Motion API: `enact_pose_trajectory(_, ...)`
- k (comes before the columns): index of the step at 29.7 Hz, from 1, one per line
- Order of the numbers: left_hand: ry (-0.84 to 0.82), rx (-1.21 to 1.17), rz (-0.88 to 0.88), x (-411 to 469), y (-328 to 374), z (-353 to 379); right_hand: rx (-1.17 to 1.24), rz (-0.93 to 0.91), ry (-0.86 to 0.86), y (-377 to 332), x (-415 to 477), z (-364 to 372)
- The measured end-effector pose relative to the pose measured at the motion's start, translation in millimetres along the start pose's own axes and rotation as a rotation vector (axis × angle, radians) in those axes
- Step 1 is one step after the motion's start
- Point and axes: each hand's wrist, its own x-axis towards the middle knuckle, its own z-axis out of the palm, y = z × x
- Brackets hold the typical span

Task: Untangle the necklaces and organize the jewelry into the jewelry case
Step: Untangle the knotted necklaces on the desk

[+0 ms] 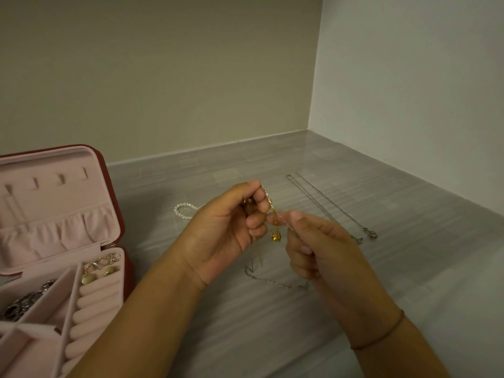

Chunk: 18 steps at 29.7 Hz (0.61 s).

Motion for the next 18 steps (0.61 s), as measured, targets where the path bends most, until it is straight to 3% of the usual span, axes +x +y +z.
enact_pose_trajectory(8,-0.059,0.038,0.014,-0.5,-1.4,-1.6,0.04,0.087,-0.173,-7.7,-1.0,-8.5)
enact_pose_trajectory(18,-0.061,-0.04,0.007,2.4,0.6,-5.6,-0.058,-0.075,0.116,-2.8,-4.2,-3.4)
